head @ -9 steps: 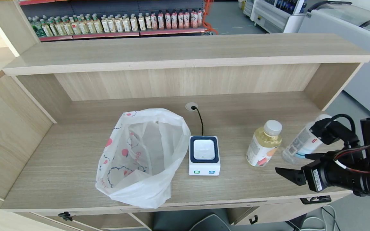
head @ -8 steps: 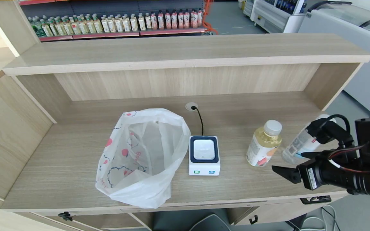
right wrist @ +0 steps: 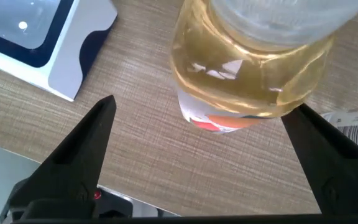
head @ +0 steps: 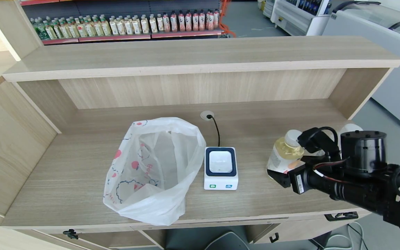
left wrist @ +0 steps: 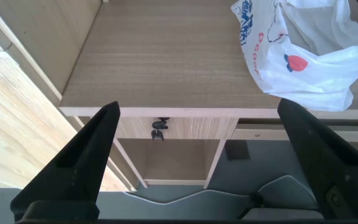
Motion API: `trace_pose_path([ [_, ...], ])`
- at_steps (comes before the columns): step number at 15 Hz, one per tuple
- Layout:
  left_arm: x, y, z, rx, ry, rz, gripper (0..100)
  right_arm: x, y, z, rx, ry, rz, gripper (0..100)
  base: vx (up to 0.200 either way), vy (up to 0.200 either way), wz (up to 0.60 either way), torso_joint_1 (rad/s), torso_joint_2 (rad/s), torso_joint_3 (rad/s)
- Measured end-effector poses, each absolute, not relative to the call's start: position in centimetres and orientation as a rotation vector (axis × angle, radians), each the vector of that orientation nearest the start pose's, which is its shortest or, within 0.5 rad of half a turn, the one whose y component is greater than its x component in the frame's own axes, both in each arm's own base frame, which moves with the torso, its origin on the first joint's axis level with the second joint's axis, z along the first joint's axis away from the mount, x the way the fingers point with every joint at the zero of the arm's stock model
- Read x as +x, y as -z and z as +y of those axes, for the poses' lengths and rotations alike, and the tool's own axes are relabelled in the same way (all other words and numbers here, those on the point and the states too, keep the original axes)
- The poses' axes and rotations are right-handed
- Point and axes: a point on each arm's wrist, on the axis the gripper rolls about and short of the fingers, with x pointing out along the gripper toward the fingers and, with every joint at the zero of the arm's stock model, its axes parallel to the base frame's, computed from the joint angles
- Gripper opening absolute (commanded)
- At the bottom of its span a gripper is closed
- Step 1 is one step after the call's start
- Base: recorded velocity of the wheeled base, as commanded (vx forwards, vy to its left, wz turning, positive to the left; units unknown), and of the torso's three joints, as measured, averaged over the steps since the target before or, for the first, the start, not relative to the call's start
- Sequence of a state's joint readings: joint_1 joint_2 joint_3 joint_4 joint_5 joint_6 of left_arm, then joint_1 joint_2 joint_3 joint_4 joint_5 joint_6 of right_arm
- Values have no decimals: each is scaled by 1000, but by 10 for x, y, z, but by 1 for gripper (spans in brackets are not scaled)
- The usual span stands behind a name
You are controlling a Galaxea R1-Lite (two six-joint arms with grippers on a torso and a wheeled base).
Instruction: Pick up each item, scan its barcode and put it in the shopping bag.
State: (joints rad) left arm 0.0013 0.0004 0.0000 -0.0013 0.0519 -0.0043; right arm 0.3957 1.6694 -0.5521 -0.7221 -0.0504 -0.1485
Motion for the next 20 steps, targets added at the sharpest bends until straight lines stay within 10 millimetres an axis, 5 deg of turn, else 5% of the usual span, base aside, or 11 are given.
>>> trace_pose_path([
  [17, -23, -76, 1, -4, -53, -1, 100, 279, -135, 115, -221, -358, 241, 100, 0, 0, 0, 0, 0, 0],
  [18, -23, -76, 1, -4, -52, -1, 100, 281, -134, 115, -220, -357, 233, 0, 0, 0, 0, 0, 0, 0],
  [20, -23, -76, 1, -4, -54, -1, 100, 285, -130, 114, -235, -354, 235, 0, 0, 0, 0, 0, 0, 0],
])
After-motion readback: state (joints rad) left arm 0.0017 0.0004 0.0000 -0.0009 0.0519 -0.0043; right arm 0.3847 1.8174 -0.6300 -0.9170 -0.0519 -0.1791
